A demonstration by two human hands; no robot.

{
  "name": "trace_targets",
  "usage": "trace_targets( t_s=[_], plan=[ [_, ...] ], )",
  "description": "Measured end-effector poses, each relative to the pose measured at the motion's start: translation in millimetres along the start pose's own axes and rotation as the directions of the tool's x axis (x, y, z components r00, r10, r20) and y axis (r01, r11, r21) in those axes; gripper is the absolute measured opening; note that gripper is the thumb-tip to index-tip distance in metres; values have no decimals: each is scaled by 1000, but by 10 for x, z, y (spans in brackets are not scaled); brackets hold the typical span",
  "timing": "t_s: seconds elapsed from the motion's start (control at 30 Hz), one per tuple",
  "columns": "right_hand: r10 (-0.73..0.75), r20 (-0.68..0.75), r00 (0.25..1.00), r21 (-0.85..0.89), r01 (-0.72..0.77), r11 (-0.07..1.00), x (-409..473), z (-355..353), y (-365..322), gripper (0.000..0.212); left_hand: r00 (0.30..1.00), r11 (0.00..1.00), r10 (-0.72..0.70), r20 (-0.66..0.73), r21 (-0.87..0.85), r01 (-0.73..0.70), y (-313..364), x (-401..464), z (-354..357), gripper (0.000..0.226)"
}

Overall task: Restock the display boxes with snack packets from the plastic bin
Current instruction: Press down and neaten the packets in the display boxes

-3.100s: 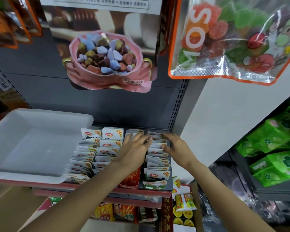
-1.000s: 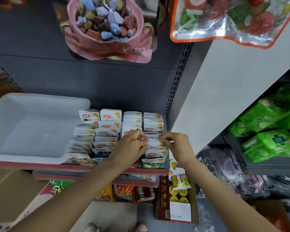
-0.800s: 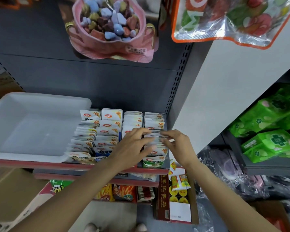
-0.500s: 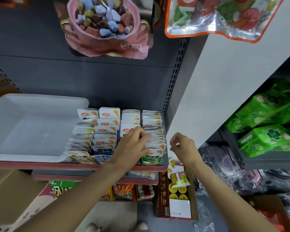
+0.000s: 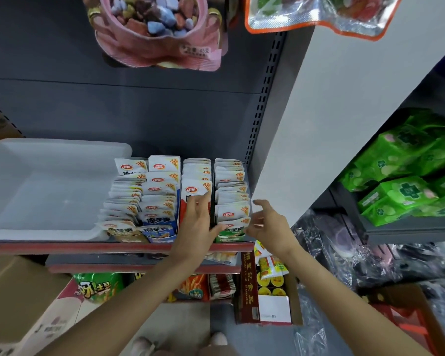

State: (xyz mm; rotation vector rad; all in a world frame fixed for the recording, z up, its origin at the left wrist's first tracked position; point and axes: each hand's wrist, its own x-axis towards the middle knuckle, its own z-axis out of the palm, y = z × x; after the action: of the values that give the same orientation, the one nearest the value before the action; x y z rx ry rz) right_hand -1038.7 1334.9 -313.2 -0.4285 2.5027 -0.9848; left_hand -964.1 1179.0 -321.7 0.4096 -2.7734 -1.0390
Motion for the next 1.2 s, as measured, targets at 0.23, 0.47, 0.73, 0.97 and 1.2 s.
trace_targets(
  t_s=[0.23,0.47,0.73,0.97,1.2],
  plan=[
    [-68,108,992,140,52,989,52,253,25,96,923,916,-202,328,-270,296,144,43,207,92],
    [-197,182,964,175,165,971,33,145,20,107,970,983,90,225,136,-123,45,-4,161,115],
    [-258,184,948,-275,301,913,223,26,-43,114,927,809,149,345,496,-315,77,433,69,111],
    [-234,204,951,-201,275,940,273,49,-7,110,936,821,24,351,527,-219,76,507,64,120],
    [-200,197,960,-90,221,971,273,53,43,113,967,814,10,253,560,-155,90,574,62,128]
  ],
)
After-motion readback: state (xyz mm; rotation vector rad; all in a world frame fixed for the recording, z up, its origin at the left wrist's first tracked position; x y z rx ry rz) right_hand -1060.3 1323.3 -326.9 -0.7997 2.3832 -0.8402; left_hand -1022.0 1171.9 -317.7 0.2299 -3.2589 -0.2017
